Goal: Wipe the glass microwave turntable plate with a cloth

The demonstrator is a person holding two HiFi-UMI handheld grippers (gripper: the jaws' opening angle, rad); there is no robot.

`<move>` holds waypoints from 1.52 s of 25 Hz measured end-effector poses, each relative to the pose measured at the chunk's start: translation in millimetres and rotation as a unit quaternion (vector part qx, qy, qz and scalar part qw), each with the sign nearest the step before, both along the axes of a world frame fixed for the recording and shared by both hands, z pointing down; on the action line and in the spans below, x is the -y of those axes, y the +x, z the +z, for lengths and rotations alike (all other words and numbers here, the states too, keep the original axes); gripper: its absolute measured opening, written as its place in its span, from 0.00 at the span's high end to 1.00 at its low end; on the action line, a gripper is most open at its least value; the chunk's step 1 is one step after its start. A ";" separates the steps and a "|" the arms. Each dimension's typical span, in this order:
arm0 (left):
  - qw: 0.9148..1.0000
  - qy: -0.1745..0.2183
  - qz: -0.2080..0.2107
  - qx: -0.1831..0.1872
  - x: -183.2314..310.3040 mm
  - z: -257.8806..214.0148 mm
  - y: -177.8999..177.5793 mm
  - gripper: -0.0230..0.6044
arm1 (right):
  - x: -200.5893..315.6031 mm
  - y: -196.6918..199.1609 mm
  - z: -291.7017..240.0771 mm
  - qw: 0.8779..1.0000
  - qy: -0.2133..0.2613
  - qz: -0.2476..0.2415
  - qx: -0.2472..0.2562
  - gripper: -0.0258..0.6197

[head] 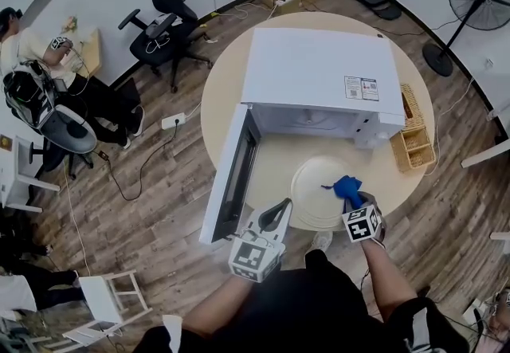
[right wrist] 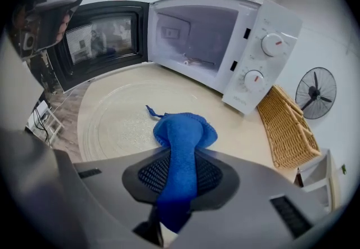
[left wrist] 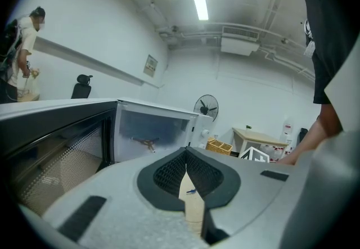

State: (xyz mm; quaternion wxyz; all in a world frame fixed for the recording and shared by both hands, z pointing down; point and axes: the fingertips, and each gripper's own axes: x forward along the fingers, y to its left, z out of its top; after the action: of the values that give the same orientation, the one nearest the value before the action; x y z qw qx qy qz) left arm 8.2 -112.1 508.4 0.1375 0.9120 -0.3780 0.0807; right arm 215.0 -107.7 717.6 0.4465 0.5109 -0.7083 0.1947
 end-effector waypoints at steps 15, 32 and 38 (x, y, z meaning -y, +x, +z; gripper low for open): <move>1.000 0.024 -0.010 0.001 12.2 -16.4 -0.9 0.95 | 22.1 -4.7 -87.7 0.992 0.111 0.017 0.062 0.84; 0.997 0.079 0.003 -0.008 26.1 -66.7 13.7 0.95 | 38.3 -28.9 -328.4 0.915 0.376 0.008 0.146 0.84; 0.996 0.089 0.007 -0.009 22.9 -75.3 19.6 0.95 | 27.5 -28.3 -366.5 0.895 0.421 0.002 0.149 0.84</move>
State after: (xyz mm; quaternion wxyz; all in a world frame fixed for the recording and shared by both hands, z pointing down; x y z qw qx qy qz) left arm 27.8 -134.9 433.1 0.0587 0.9239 -0.3761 0.0391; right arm 186.7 -135.1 351.1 0.0784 0.6172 -0.7815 -0.0469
